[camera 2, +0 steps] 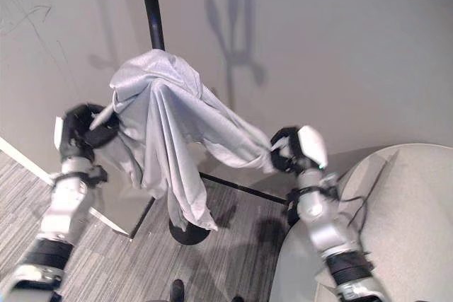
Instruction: Hang the clothes on the sofa on the clothes rack.
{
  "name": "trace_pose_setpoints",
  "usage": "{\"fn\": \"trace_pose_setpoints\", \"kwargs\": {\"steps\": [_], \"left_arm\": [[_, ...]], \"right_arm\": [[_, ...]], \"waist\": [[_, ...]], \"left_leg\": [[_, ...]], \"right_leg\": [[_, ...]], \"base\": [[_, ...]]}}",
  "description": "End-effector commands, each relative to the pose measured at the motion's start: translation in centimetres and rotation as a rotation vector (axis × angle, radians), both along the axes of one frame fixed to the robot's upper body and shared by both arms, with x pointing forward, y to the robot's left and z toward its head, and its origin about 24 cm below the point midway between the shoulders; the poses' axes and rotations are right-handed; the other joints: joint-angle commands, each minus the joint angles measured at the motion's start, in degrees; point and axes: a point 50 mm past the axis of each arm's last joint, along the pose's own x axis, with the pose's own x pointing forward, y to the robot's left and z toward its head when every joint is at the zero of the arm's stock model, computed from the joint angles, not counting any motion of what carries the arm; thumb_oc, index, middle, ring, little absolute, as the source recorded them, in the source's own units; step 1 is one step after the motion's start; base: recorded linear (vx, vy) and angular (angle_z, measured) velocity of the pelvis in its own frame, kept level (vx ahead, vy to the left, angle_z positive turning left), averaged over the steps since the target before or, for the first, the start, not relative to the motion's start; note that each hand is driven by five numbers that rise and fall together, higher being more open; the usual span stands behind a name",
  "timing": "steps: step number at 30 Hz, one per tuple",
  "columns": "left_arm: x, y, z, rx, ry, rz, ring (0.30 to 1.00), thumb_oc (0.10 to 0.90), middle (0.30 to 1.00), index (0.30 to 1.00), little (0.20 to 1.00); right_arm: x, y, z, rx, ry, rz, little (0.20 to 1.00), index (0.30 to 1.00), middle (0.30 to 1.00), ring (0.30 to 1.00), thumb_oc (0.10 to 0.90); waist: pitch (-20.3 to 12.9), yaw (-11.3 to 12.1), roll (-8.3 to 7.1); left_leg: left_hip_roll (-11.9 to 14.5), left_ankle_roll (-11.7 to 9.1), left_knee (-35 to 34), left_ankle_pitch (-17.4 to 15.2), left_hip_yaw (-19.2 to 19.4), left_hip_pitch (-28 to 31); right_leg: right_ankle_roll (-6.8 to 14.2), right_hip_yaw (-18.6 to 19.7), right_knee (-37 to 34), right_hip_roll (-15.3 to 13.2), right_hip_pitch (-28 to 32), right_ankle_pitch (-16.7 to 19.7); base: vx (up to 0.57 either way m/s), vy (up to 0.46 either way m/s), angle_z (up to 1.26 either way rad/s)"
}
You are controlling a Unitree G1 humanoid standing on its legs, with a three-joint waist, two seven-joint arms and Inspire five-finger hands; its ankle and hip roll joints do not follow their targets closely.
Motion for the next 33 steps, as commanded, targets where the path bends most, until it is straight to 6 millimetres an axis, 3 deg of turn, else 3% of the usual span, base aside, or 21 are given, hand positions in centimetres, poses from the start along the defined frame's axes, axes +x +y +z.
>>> {"fn": "trace_pose_setpoints", "kwargs": {"steps": [1, 2, 3, 4, 5, 13, 16, 24, 29, 30, 31, 33], "left_arm": [[1.1, -0.3, 4.8, -0.124, -0.242, -0.004, 0.9, 0.8, 0.9, 0.9, 0.9], [1.1, -0.3, 4.8, -0.124, -0.241, -0.004, 0.9, 0.8, 0.9, 0.9, 0.9], [0.9, -0.6, 4.8, -0.136, -0.245, -0.017, 0.9, 0.8, 0.9, 0.9, 0.9], [0.8, -0.7, 5.0, -0.142, -0.255, -0.021, 0.9, 0.8, 0.9, 0.9, 0.9], [0.6, -0.8, 5.5, -0.119, -0.269, -0.027, 0.9, 0.8, 0.9, 0.9, 0.9], [-0.7, 0.1, 7.7, 0.042, -0.323, 0.034, 0.9, 0.8, 0.9, 0.9, 0.9], [-1.3, 0.7, 8.3, 0.137, -0.317, 0.048, 0.9, 0.8, 0.9, 0.9, 0.9], [-2.9, 2.1, 9.9, 0.274, -0.355, 0.02, 0.9, 0.8, 0.9, 0.9, 0.9], [-4.1, 3.2, 10.6, 0.386, -0.346, -0.05, 0.9, 0.8, 0.9, 0.9, 0.9], [-5.8, 4.9, 10.7, 0.443, -0.303, -0.143, 0.9, 0.8, 0.9, 0.9, 0.9], [-6.8, 6.2, 10.0, 0.373, -0.248, -0.223, 0.9, 0.8, 0.9, 0.9, 0.9], [-7.1, 6.5, 9.3, 0.324, -0.205, -0.281, 0.9, 0.8, 0.9, 0.9, 0.9]], "right_arm": [[1.0, 2.5, 2.9, 0.287, -0.146, 0.085, 0.309, 0.309, 0.309, 0.309, 0.406], [1.0, 2.5, 2.9, 0.287, -0.145, 0.085, 0.469, 0.469, 0.469, 0.469, 0.513], [0.9, 3.1, 3.0, 0.325, -0.143, 0.108, 0.556, 0.556, 0.556, 0.556, 0.571], [0.8, 3.6, 3.3, 0.354, -0.15, 0.132, 0.811, 0.811, 0.811, 0.811, 0.74], [0.7, 3.8, 3.8, 0.375, -0.161, 0.15, 0.9, 0.9, 0.9, 0.9, 0.8], [0.2, 1.6, 5.6, 0.335, -0.238, 0.102, 0.9, 0.9, 0.9, 0.9, 0.8], [-0.3, -0.2, 6.2, 0.282, -0.268, 0.045, 0.9, 0.9, 0.9, 0.9, 0.8], [-1.1, -2.8, 5.8, 0.264, -0.252, -0.048, 0.9, 0.9, 0.9, 0.9, 0.8], [-1.5, -3.6, 5.2, 0.267, -0.227, -0.074, 0.9, 0.9, 0.9, 0.9, 0.8], [-2.0, -4.4, 4.7, 0.275, -0.203, -0.098, 0.9, 0.9, 0.9, 0.9, 0.8], [-2.2, -4.5, 4.1, 0.287, -0.18, -0.101, 0.9, 0.9, 0.9, 0.9, 0.8], [-2.4, -4.6, 3.6, 0.293, -0.164, -0.103, 0.9, 0.9, 0.9, 0.9, 0.8]], "waist": [[-5.1, 1.7, -0.23], [-5.1, 1.7, -0.24], [-5.2, 1.7, -0.25], [-5.2, 1.7, -0.23], [-5.4, 1.8, -0.14], [-6.2, 2.2, 0.18], [-6.6, 2.5, 0.38], [-7.1, 2.8, 1.08], [-7.1, 3.0, 1.82], [-6.9, 3.4, 2.53], [-6.9, 3.5, 2.89], [-7.0, 3.4, 2.96]], "left_leg": [[3.0, -1.6, 0.3, -5.1, -0.4, 1.1], [3.0, -1.7, 0.3, -5.1, -0.4, 1.1], [3.0, -1.7, 0.3, -5.1, -0.4, 1.2], [3.1, -1.7, 0.3, -5.1, -0.4, 1.3], [3.1, -1.7, 0.3, -5.0, -0.4, 1.4], [3.2, -1.6, 0.3, -4.4, -0.8, 1.3], [3.1, -1.6, 0.3, -4.3, -1.2, 1.3], [2.8, -1.7, 0.3, -4.0, -1.7, 1.1], [2.6, -1.7, 0.3, -4.0, -1.9, 1.2], [2.5, -1.7, 0.3, -4.0, -1.9, 1.3], [2.4, -1.7, 0.3, -3.9, -1.9, 1.5], [2.4, -1.7, 0.3, -4.5, -1.9, 1.9]], "right_leg": [[1.5, -2.6, 1.3, -2.7, 1.3, -0.6], [1.5, -2.6, 1.3, -2.7, 1.3, -0.6], [1.5, -2.6, 1.2, -2.7, 1.3, -0.5], [1.4, -2.5, 1.1, -2.6, 1.4, -0.5], [1.3, -2.5, 1.2, -2.5, 1.5, -0.5], [1.1, -2.5, 1.3, -2.3, 1.3, 0.0], [1.0, -2.9, 1.5, -2.2, 1.5, -0.1], [1.0, -3.9, 1.7, -2.2, 2.0, -0.2], [1.1, -4.6, 1.7, -2.3, 2.3, -0.3], [1.2, -5.0, 1.8, -2.5, 2.4, -0.3], [1.4, -5.2, 1.9, -2.6, 2.6, -0.3], [1.5, -5.4, 1.8, -2.7, 3.0, -0.7]], "base": [[0.0, 0.0, 0.0], [0.0, 0.0, 0.0], [0.0, 0.0, 0.0], [0.0, 0.0, 0.0], [-0.02, 0.003, 0.03], [-0.02, 0.0, -0.01], [0.0, -0.003, 0.01], [0.0, -0.001, 0.07], [0.0, 0.004, 0.07], [-0.01, 0.009, 0.04], [0.0, 0.0, 0.0], [0.03, -0.003, 0.1]]}}
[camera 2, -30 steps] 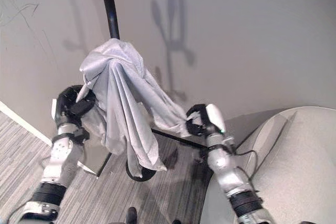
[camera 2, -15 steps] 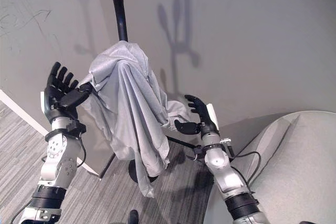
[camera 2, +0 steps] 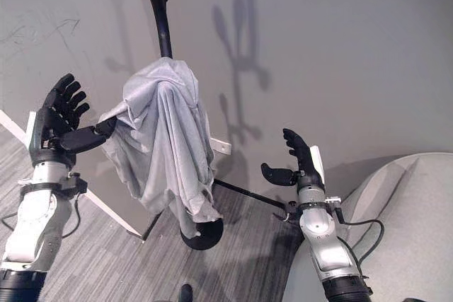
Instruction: Hang the clothes on the sofa on the clothes rack.
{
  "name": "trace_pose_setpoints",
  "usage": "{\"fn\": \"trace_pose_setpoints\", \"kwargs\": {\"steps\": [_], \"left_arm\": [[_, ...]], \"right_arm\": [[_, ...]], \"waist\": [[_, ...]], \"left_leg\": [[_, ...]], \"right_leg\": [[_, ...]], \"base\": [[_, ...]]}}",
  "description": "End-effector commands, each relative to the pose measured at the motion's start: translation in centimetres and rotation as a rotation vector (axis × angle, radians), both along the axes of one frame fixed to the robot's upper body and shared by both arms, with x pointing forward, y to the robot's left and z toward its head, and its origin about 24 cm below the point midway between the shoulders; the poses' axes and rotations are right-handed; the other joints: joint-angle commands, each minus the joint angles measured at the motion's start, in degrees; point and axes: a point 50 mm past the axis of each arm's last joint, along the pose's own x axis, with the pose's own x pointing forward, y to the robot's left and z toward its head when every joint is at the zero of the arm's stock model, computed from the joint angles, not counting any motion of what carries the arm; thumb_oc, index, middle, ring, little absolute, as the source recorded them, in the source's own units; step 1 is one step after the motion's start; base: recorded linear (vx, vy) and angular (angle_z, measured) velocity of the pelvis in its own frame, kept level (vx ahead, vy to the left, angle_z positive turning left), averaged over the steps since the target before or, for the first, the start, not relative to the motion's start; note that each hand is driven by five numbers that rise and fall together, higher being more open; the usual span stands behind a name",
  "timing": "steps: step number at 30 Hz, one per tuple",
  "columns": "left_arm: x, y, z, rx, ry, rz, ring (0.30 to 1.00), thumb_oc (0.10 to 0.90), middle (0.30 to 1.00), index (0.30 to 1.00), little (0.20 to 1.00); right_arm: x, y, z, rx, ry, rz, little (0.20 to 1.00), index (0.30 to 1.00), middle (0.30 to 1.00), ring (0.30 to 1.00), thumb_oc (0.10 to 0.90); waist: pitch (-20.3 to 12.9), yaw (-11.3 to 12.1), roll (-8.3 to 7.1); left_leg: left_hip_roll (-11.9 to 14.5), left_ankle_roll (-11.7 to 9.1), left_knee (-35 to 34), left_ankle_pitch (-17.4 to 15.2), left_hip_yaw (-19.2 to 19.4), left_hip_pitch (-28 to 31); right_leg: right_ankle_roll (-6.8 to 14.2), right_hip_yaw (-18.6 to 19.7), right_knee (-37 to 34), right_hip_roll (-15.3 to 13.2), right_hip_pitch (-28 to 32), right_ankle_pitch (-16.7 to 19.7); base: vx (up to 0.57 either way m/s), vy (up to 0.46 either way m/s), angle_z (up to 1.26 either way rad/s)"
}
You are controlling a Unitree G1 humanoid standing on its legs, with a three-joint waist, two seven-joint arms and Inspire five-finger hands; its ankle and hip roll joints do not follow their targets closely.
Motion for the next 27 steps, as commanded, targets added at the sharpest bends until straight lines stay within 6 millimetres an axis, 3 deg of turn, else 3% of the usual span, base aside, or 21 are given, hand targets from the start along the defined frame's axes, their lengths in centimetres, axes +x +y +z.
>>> {"fn": "trace_pose_setpoints", "kwargs": {"steps": [1, 3, 7, 10, 12, 13, 14, 16, 17, 18, 19, 20, 21, 23, 24, 25, 26, 27], "left_arm": [[0.8, 0.7, 2.3, -0.155, -0.086, -0.157, 0.9, 0.8, 0.9, 0.9, 0.9], [0.6, 1.1, 0.6, -0.326, 0.026, -0.266, 0.9, 0.8, 0.9, 0.9, 0.9], [0.5, 1.1, -0.7, -0.396, 0.075, -0.314, 0.9, 0.8, 0.9, 0.9, 0.9], [-0.4, 1.6, -3.3, -0.457, 0.099, -0.247, 0.9, 0.8, 0.9, 0.9, 0.9], [-0.5, 1.8, -3.8, -0.461, 0.099, -0.219, 0.9, 0.8, 0.9, 0.9, 0.9], [-1.5, 1.6, -7.6, -0.604, 0.108, -0.09, 0.9, 0.8, 0.9, 0.9, 0.9], [-1.5, 1.6, -7.7, -0.606, 0.107, -0.09, 0.9, 0.8, 0.9, 0.9, 0.9], [-2.4, 1.6, -12.7, -0.632, 0.221, 0.134, 0.9, 0.8, 0.9, 0.9, 0.9], [-2.4, 1.6, -12.7, -0.632, 0.221, 0.134, 0.9, 0.8, 0.9, 0.9, 0.9], [-4.9, 1.1, -17.8, -0.722, 0.396, 0.319, 0.9, 0.8, 0.9, 0.9, 0.9], [-5.7, 0.6, -19.8, -0.729, 0.49, 0.363, 0.9, 0.8, 0.9, 0.9, 0.9], [-5.6, 0.6, -19.8, -0.729, 0.488, 0.362, 0.9, 0.8, 0.9, 0.9, 0.9], [-7.2, 0.1, -22.5, -0.794, 0.595, 0.456, 0.9, 0.8, 0.9, 0.9, 0.9], [-9.6, -1.3, -26.0, -0.838, 0.774, 0.566, 0.9, 0.8, 0.9, 0.9, 0.9], [-12.8, -2.8, -28.7, -0.841, 0.995, 0.639, 0.9, 0.8, 0.9, 0.9, 0.9], [-13.9, -3.4, -29.5, -0.822, 1.091, 0.638, 0.9, 0.8, 0.9, 0.9, 0.9], [-13.8, -3.4, -29.4, -0.821, 1.089, 0.636, 0.9, 0.8, 0.9, 0.9, 0.9], [-15.4, -4.4, -30.2, -0.737, 1.234, 0.597, 0.9, 0.8, 0.9, 0.9, 0.9]], "right_arm": [[1.3, 0.5, 3.2, -0.026, -0.172, 0.067, 0.9, 0.9, 0.9, 0.9, 0.8], [1.0, 0.7, 2.6, -0.009, -0.154, 0.091, 0.9, 0.9, 0.9, 0.9, 0.8], [0.5, 0.7, 1.9, 0.0, -0.135, 0.1, 0.9, 0.9, 0.9, 0.9, 0.8], [0.0, 0.6, 0.9, 0.007, -0.102, 0.087, 0.9, 0.9, 0.9, 0.9, 0.8], [-0.1, 0.5, 0.7, 0.011, -0.097, 0.082, 0.9, 0.9, 0.9, 0.9, 0.8], [-0.6, 0.4, -1.0, 0.031, -0.037, 0.048, 0.9, 0.9, 0.9, 0.9, 0.8], [-0.6, 0.4, -0.9, 0.028, -0.037, 0.049, 0.9, 0.9, 0.9, 0.9, 0.8], [-1.4, -0.1, -3.7, 0.051, 0.072, -0.021, 0.9, 0.9, 0.9, 0.9, 0.8], [-1.4, -0.1, -3.7, 0.051, 0.072, -0.022, 0.9, 0.9, 0.9, 0.9, 0.8], [-2.8, -0.2, -7.6, 0.111, 0.236, -0.105, 0.9, 0.9, 0.9, 0.9, 0.8], [-3.4, 0.1, -9.3, 0.191, 0.301, -0.143, 0.9, 0.9, 0.9, 0.9, 0.8], [-3.4, 0.1, -9.3, 0.191, 0.299, -0.143, 0.9, 0.9, 0.9, 0.9, 0.8], [-4.4, 0.9, -11.6, 0.301, 0.389, -0.185, 0.9, 0.9, 0.9, 0.9, 0.8], [-6.4, 2.0, -15.1, 0.504, 0.524, -0.298, 0.9, 0.9, 0.9, 0.9, 0.8], [-9.0, 3.6, -18.3, 0.785, 0.635, -0.448, 0.9, 0.9, 0.9, 0.9, 0.8], [-10.4, 4.1, -19.5, 0.882, 0.688, -0.541, 0.9, 0.9, 0.9, 0.9, 0.8], [-10.3, 4.1, -19.5, 0.885, 0.685, -0.541, 0.9, 0.9, 0.9, 0.9, 0.8], [-12.7, 4.9, -21.0, 0.932, 0.799, -0.618, 0.9, 0.9, 0.9, 0.9, 0.8]], "waist": [[-6.4, 1.6, -0.96], [-6.4, 1.4, -0.63], [-6.3, 1.1, -0.31], [-6.1, 1.1, -0.32], [-6.1, 1.0, -0.32], [-6.0, 1.2, -0.97], [-6.0, 1.2, -0.81], [-5.7, 1.3, -1.07], [-5.6, 1.3, -1.06], [-5.3, 1.6, -1.31], [-5.3, 1.6, -1.38], [-5.2, 1.6, -1.38], [-4.9, 1.7, -1.6], [-5.0, 1.7, -1.76], [-5.0, 1.6, -2.04], [-5.3, 1.5, -2.08], [-5.2, 1.6, -2.12], [-5.4, 1.6, -2.21]], "left_leg": [[2.7, -1.6, 0.4, -4.1, 0.4, -0.2], [2.6, -1.6, 0.4, -4.2, 0.6, 0.4], [2.5, -1.6, 0.4, -4.3, 0.7, 0.8], [2.5, -1.4, 0.4, -4.4, 1.0, 1.2], [2.5, -1.4, 0.4, -4.4, 1.0, 1.2], [2.5, -1.4, 0.4, -4.5, 1.0, 1.3], [2.5, -1.4, 0.4, -4.5, 1.0, 1.3], [2.5, -1.2, 0.4, -4.5, 1.0, 1.2], [2.5, -1.2, 0.4, -4.5, 1.0, 1.2], [2.5, -1.2, 0.4, -4.4, 0.8, 1.0], [2.5, -1.2, 0.4, -4.3, 0.8, 0.9], [2.5, -1.2, 0.4, -4.3, 0.8, 0.9], [2.5, -1.2, 0.4, -4.4, 0.7, 1.1], [2.5, -1.3, 0.4, -4.3, 0.4, 0.9], [2.5, -1.4, 0.4, -4.4, 0.3, 1.2], [2.5, -1.5, 0.4, -4.3, 0.3, 0.9], [2.5, -1.5, 0.4, -4.3, 0.3, 0.8], [2.5, -1.7, 0.4, -4.3, 0.2, 0.9]], "right_leg": [[2.2, -2.9, 1.8, -2.8, -0.4, -0.2], [2.5, -3.3, 2.1, -3.2, 0.0, -0.2], [2.8, -3.4, 2.4, -3.5, 0.1, -0.2], [2.7, -3.2, 2.8, -3.8, 0.0, -0.2], [2.7, -3.2, 2.9, -3.8, 0.0, -0.3], [2.6, -3.1, 3.0, -3.8, -0.1, -0.4], [2.6, -3.0, 3.0, -3.8, -0.1, -0.4], [2.3, -3.1, 3.3, -3.8, -0.2, -0.6], [2.3, -3.1, 3.3, -3.8, -0.2, -0.6], [2.2, -3.2, 3.5, -3.7, -0.4, -0.7], [2.1, -3.3, 3.5, -3.6, -0.5, -0.7], [2.1, -3.3, 3.6, -3.6, -0.5, -0.8], [2.0, -3.4, 3.7, -3.6, -0.4, -1.1], [1.9, -3.5, 3.7, -3.4, -0.5, -1.1], [1.8, -3.6, 3.8, -3.2, -0.3, -1.5], [1.8, -3.7, 3.7, -3.1, -0.5, -1.3], [1.8, -3.7, 3.7, -3.1, -0.5, -1.4], [1.7, -3.8, 3.7, -3.0, -0.5, -1.4]], "base": [[0.02, -0.005, 0.18], [0.01, -0.003, 0.12], [0.01, 0.007, 0.06], [0.01, 0.021, -0.04], [0.0, 0.0, 0.0], [0.0, 0.014, -0.03], [0.0, 0.016, -0.06], [0.0, 0.007, -0.02], [-0.03, 0.022, 0.04], [0.0, 0.0, 0.0], [-0.02, 0.016, -0.03], [0.0, 0.0, 0.0], [0.0, 0.008, 0.04], [0.02, 0.02, 0.03], [0.04, 0.021, 0.03], [0.03, 0.01, 0.05], [0.01, 0.014, 0.07], [0.02, 0.012, 0.07]]}}
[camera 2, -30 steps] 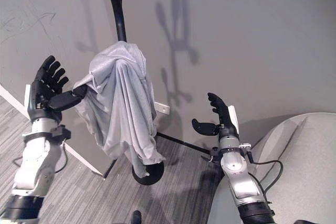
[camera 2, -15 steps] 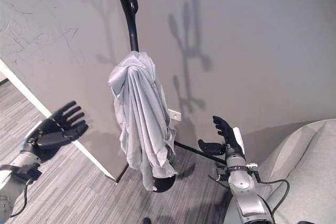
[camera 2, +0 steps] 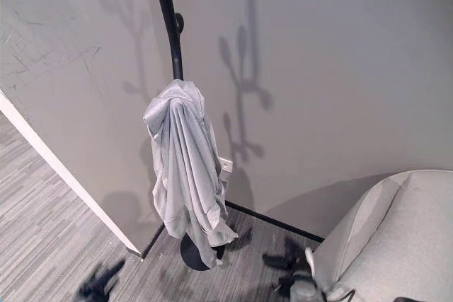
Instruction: Hang the clothes on the sofa on the clothes rack.
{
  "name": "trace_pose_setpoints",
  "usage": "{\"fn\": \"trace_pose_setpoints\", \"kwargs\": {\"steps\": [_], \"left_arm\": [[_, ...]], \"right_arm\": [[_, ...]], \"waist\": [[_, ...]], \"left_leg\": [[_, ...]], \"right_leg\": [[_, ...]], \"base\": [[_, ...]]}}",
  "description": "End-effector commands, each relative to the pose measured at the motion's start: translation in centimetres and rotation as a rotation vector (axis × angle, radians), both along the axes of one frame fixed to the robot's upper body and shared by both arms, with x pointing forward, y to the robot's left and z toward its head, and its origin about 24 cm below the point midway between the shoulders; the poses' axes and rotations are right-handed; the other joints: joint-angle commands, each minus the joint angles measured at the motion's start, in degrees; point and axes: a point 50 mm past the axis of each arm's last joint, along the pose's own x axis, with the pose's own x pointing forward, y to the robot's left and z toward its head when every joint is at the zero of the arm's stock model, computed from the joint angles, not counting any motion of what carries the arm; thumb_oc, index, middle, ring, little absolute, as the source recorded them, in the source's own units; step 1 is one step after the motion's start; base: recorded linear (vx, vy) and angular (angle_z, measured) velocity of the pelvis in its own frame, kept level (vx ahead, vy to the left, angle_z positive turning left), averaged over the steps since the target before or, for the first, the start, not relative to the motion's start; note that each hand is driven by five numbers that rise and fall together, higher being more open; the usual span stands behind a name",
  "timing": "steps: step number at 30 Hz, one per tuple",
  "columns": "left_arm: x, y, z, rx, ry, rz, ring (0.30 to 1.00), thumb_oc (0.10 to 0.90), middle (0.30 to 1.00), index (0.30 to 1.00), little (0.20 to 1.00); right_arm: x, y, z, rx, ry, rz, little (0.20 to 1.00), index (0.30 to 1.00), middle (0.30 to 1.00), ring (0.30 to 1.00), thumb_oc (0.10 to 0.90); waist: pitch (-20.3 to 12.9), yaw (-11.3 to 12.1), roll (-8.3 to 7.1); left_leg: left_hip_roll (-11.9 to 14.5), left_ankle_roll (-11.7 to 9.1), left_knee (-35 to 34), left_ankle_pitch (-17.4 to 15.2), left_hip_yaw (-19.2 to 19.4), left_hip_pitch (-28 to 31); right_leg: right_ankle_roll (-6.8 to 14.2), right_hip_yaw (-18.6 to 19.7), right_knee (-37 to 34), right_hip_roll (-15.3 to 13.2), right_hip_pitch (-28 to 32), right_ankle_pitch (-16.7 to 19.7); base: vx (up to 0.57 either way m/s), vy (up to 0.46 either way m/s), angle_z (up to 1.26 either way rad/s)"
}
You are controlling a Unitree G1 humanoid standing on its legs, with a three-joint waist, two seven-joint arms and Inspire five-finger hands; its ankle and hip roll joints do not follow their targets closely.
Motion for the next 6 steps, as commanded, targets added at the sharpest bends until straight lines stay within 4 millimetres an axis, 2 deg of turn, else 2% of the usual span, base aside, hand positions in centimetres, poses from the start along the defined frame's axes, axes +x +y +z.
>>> {"fn": "trace_pose_setpoints", "kwargs": {"steps": [1, 2, 4, 5, 6], "left_arm": [[3.8, 0.6, 0.4, 0.05, -0.066, -0.224, 0.9, 0.8, 0.9, 0.9, 0.9], [3.8, 0.6, 0.4, 0.05, -0.067, -0.224, 0.9, 0.8, 0.9, 0.9, 0.9], [2.2, -0.1, 0.0, 0.021, 0.001, -0.241, 0.9, 0.8, 0.9, 0.9, 0.9], [1.8, -0.1, 0.0, 0.022, 0.015, -0.232, 0.9, 0.8, 0.9, 0.9, 0.9], [2.1, -0.1, 0.1, 0.021, 0.002, -0.233, 0.9, 0.8, 0.9, 0.9, 0.9]], "right_arm": [[2.0, 1.0, 0.1, 0.087, -0.083, -0.096, 0.9, 0.9, 0.9, 0.9, 0.8], [2.1, 1.0, 0.1, 0.088, -0.084, -0.096, 0.9, 0.9, 0.9, 0.9, 0.8], [0.3, 1.3, -0.4, 0.106, -0.003, -0.086, 0.9, 0.9, 0.9, 0.9, 0.8], [-1.1, 1.7, -0.8, 0.126, 0.054, -0.083, 0.9, 0.9, 0.9, 0.9, 0.8], [-1.3, 1.9, -0.9, 0.136, 0.057, -0.083, 0.9, 0.9, 0.9, 0.9, 0.8]], "waist": [[-0.2, 1.7, 0.24], [-0.1, 1.7, 0.23], [-0.5, 1.7, 0.07], [-0.7, 1.7, -0.04], [-0.8, 1.7, -0.1]], "left_leg": [[2.4, -1.0, 0.5, -3.9, 1.5, 0.1], [2.4, -1.0, 0.5, -3.9, 1.4, 0.1], [2.4, -1.0, 0.5, -4.1, 1.5, 0.1], [2.4, -1.0, 0.5, -4.2, 1.5, 0.2], [2.5, -1.1, 0.5, -4.2, 1.5, 0.2]], "right_leg": [[2.3, -2.7, 3.5, -3.2, -1.8, -0.6], [2.3, -2.7, 3.5, -3.2, -1.8, -0.6], [2.3, -2.9, 3.3, -3.2, -1.6, -0.6], [2.3, -3.1, 3.2, -3.2, -1.4, -0.6], [2.3, -3.2, 3.2, -3.2, -1.4, -0.5]], "base": [[0.02, 0.012, 0.08], [0.01, 0.005, 0.06], [0.02, 0.012, 0.06], [0.03, 0.018, 0.05], [0.03, 0.019, 0.03]]}}
